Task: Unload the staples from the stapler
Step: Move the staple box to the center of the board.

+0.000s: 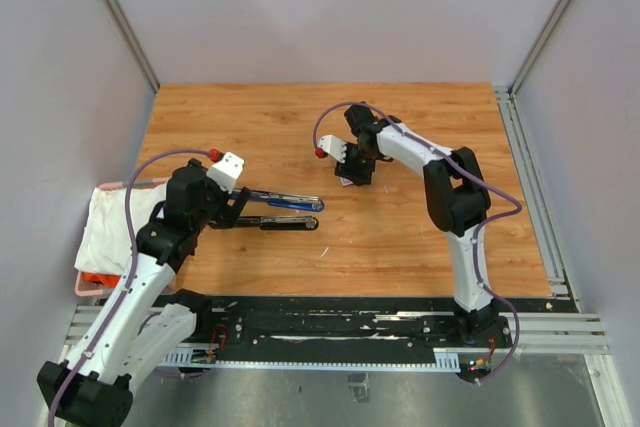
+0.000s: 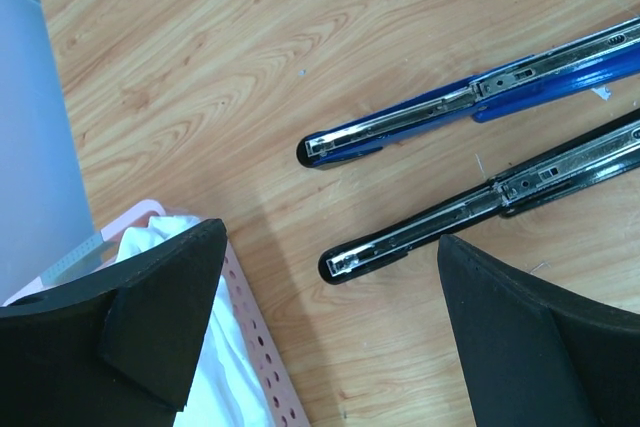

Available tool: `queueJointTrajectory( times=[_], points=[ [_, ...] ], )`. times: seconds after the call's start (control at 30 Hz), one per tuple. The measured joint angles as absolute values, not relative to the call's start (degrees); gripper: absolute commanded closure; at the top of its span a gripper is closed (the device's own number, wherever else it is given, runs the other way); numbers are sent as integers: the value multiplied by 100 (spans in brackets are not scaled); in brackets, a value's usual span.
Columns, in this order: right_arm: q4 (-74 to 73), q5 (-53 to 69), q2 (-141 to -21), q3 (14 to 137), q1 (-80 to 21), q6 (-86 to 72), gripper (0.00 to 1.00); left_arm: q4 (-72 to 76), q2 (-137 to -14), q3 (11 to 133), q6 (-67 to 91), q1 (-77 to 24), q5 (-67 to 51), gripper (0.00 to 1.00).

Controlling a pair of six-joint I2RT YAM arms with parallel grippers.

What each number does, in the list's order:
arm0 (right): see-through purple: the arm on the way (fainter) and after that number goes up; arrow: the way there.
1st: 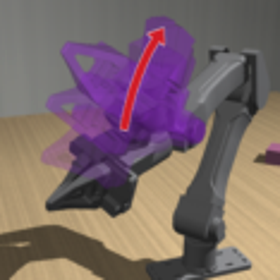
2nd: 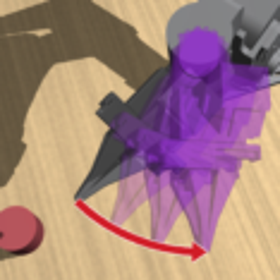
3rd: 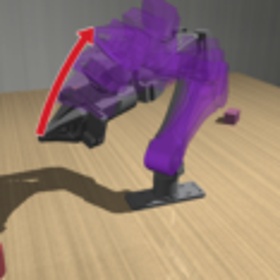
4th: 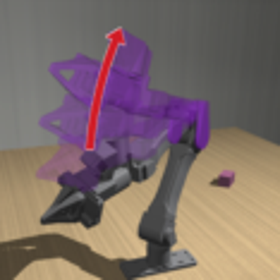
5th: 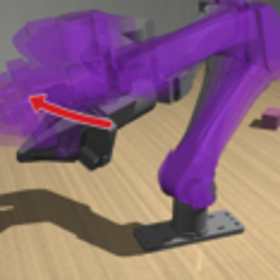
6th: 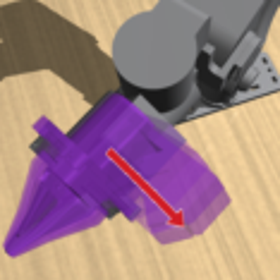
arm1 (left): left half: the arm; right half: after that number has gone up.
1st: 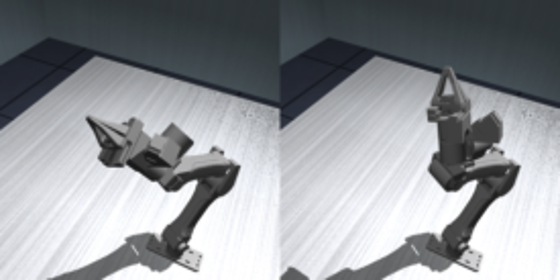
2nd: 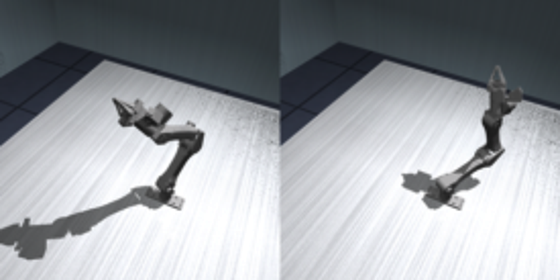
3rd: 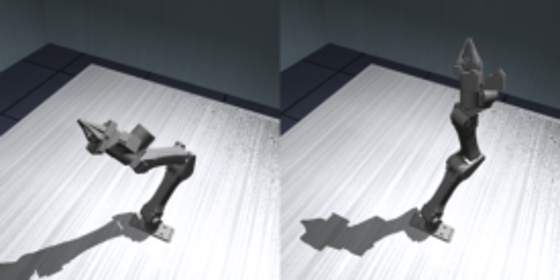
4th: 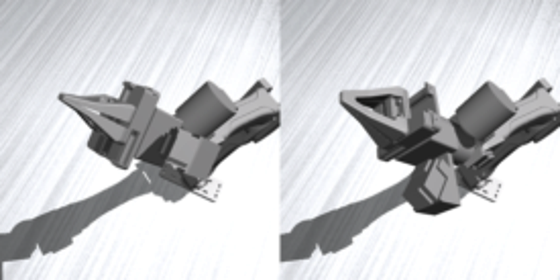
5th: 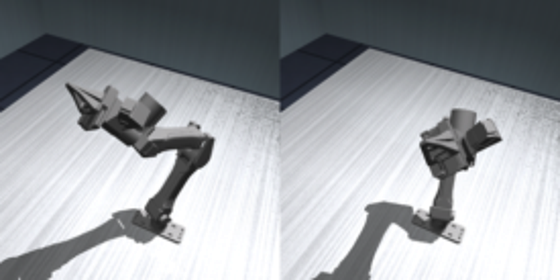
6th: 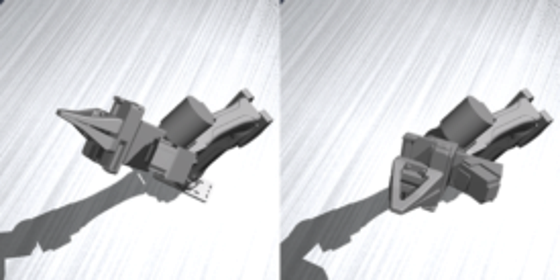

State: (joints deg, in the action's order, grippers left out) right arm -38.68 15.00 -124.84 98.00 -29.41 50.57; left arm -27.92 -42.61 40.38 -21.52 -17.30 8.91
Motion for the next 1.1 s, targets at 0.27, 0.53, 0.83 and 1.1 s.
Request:
queueJointTrajectory(
  times=[0.27, 0.53, 0.83, 1.1],
  points=[
    [-3754, 1470, -12505, 9813, -2764, 5028, 52, -2735, -4261, 4038, -2152, -1726, 932, 2],
    [-3645, 1280, -12759, 10219, -2552, 4766, 49, -2696, -4261, 3979, -2147, -1719, 965, 2],
    [-3586, 1166, -12733, 10224, -2322, 4663, 30, -2602, -4397, 3966, -2137, -1710, 974, 2],
    [-3767, 781, -11631, 9511, -2316, 4091, 23, -2576, -4790, 3979, -2141, -1702, 757, 2]
  ],
)
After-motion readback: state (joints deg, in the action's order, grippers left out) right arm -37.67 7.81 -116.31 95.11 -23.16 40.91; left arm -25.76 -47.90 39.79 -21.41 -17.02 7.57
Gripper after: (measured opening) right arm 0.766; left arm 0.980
